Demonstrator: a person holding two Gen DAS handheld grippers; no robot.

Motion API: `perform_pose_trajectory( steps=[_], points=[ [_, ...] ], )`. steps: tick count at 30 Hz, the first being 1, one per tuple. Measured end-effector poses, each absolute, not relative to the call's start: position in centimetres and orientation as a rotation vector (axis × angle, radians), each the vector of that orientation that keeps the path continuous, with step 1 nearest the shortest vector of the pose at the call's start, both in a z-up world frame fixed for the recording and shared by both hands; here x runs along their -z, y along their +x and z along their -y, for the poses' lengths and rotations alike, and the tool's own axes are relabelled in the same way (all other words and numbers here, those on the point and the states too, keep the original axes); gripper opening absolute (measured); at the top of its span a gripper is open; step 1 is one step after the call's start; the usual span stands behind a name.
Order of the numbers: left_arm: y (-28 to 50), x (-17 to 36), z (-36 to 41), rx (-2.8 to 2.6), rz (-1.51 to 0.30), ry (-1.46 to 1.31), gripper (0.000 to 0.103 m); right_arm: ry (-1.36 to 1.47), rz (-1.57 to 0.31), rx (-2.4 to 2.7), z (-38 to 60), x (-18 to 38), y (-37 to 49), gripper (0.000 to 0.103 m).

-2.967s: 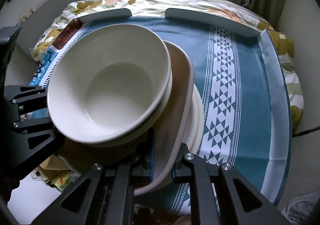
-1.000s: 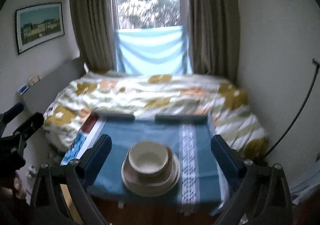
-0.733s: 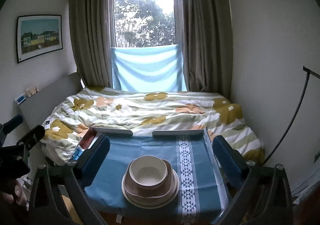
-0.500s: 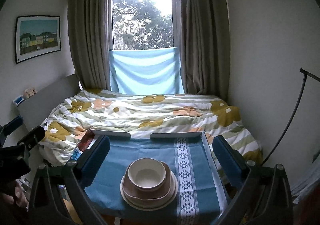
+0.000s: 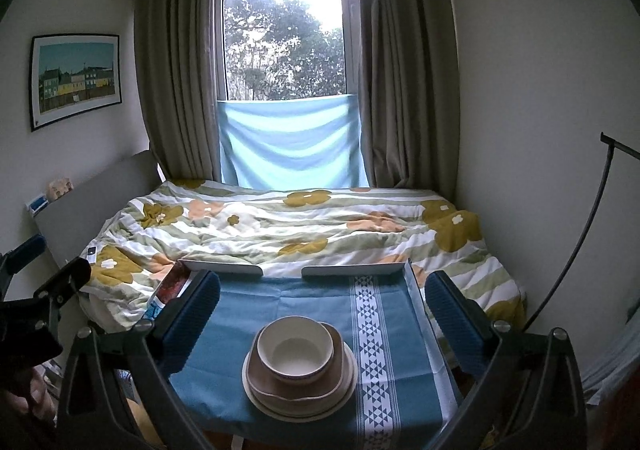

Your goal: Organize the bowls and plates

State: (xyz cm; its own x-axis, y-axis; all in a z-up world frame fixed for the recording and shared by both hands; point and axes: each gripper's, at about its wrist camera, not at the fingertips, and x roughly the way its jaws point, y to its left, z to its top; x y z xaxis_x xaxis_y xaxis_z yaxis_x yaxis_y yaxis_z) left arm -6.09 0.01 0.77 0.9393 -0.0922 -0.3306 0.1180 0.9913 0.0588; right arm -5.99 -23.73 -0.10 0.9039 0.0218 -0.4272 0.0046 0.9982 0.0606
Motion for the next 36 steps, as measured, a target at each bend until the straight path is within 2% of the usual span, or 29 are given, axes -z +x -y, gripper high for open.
perform_pose_trajectory(
  steps=[36],
  points=[
    [-6.84,-1.56,0.07,0.106,-0.33,0.084,0.103,0.064,-0.45,-0.015,24.42,-0.1,-6.39,0.102]
  ],
)
